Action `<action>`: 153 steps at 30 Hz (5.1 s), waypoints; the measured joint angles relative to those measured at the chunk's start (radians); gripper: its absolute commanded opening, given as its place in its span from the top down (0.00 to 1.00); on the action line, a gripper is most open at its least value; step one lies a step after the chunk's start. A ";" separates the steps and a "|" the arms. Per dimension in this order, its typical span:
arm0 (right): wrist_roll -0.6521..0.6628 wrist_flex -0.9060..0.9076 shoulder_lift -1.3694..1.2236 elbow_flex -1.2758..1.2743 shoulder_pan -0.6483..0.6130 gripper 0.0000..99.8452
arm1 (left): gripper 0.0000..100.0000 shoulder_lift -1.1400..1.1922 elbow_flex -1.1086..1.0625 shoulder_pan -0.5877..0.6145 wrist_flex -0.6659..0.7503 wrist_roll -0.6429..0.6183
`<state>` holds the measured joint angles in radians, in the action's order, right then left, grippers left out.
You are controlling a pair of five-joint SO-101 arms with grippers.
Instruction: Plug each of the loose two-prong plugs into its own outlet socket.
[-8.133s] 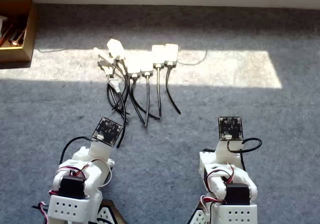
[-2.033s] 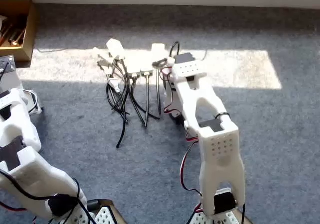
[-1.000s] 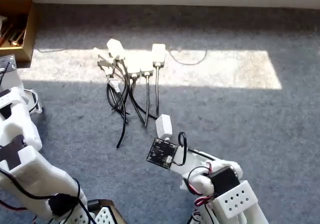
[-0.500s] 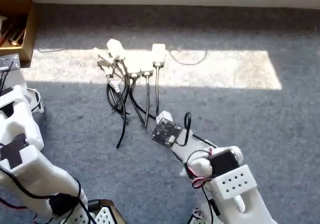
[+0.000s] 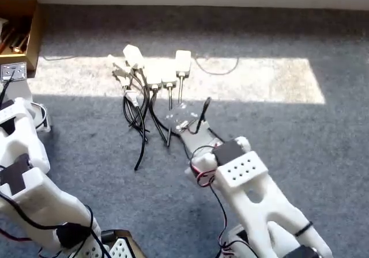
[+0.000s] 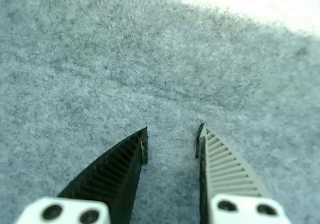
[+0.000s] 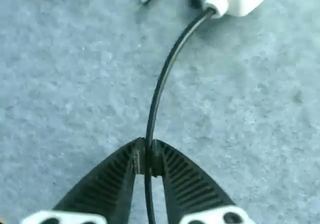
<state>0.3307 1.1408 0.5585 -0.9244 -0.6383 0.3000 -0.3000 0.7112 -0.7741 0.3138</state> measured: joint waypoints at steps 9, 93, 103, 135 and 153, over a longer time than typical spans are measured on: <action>0.080 0.012 -0.026 -0.066 -0.404 0.99 | 0.81 0.000 0.002 0.015 0.000 0.072; 0.017 -0.118 0.772 -0.592 0.813 0.66 | 0.76 -1.020 -0.779 -1.157 -0.104 0.009; 0.017 -0.127 0.772 -0.598 0.798 0.66 | 0.75 -1.019 -0.637 -1.183 -0.178 -0.497; 0.015 -0.166 0.772 -0.643 0.720 0.66 | 0.75 -1.020 -0.934 -1.227 -0.060 -0.822; 0.015 -0.169 0.772 -0.643 0.720 0.66 | 0.76 -1.020 -1.117 -1.326 0.258 -0.821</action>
<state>0.3460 0.9720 1.3303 -1.5673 0.0813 -0.7204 -1.4170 -0.6145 -0.5163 -0.5071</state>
